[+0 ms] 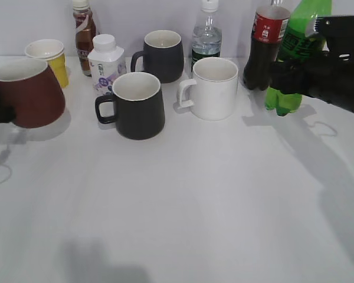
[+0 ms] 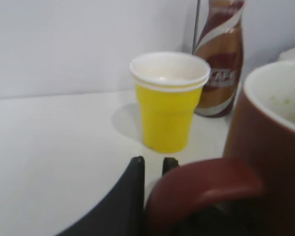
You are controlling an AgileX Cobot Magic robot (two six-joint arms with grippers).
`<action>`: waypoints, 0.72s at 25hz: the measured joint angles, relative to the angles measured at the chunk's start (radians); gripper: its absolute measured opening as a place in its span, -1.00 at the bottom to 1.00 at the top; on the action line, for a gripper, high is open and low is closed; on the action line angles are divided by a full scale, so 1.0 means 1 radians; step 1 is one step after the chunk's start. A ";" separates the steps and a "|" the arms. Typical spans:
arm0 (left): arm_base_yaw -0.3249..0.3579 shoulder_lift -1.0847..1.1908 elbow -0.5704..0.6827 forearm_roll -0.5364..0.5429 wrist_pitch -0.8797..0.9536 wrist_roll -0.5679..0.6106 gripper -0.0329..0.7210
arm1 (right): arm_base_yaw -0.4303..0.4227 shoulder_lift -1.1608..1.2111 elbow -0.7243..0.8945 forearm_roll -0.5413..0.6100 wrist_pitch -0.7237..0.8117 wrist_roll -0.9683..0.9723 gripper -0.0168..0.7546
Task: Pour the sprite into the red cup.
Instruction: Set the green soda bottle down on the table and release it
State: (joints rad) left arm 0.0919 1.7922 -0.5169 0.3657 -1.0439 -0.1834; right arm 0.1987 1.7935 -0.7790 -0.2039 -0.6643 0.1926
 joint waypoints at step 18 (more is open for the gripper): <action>-0.001 0.256 -0.134 -0.014 -0.137 0.114 -0.69 | 0.000 0.002 0.000 -0.002 -0.018 -0.008 0.11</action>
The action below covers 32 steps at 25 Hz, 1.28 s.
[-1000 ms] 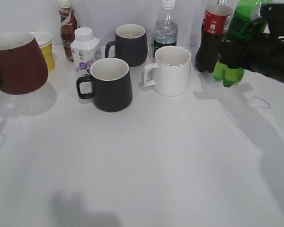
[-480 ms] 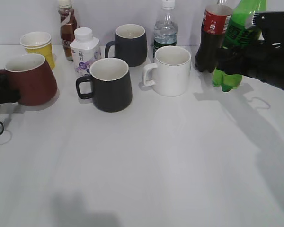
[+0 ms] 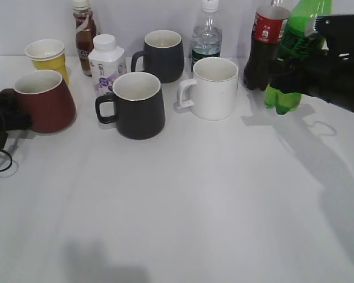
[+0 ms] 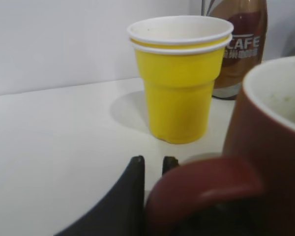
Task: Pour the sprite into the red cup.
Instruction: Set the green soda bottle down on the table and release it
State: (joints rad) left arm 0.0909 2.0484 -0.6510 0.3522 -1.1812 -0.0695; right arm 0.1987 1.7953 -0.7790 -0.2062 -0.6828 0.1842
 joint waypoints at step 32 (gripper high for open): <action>0.000 -0.276 0.345 0.019 -0.027 -0.018 -0.09 | 0.000 0.078 0.000 -0.148 -0.070 0.118 0.73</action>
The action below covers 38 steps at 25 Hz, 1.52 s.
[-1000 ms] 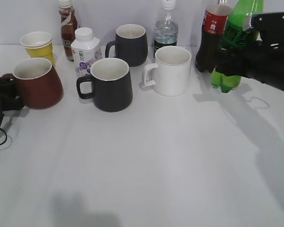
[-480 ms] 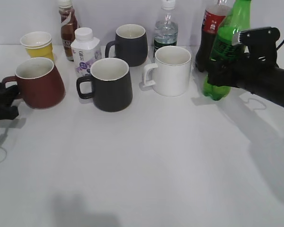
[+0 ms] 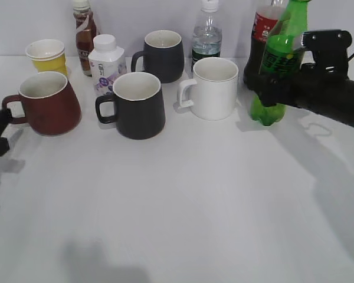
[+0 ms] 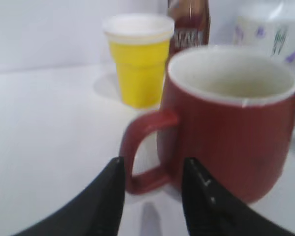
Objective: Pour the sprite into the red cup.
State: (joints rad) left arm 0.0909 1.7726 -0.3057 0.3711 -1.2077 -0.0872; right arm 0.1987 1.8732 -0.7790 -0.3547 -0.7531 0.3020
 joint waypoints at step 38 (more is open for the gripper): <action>-0.477 -0.832 -0.508 -0.147 2.375 -0.367 -0.09 | 0.000 -0.550 0.062 0.313 1.279 -0.189 0.40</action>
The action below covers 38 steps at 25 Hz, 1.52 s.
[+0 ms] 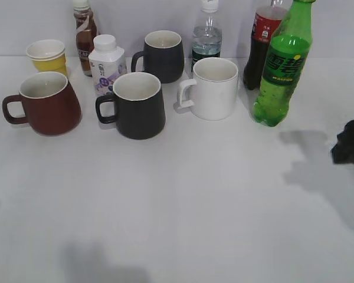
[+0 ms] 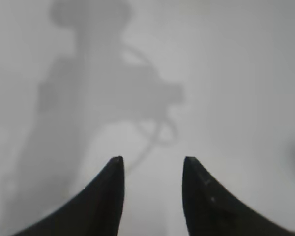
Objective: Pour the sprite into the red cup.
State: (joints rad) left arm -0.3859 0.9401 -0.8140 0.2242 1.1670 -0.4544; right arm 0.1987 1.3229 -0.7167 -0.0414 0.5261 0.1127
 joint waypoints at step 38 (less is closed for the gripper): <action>-0.003 -0.938 0.295 -0.125 -0.097 0.367 -0.09 | 0.000 -1.239 0.211 0.129 0.515 -0.239 0.39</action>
State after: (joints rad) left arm -0.3893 0.0023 -0.5188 0.0987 1.0699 -0.0877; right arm 0.1987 0.0835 -0.5057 0.0880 1.0409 -0.1261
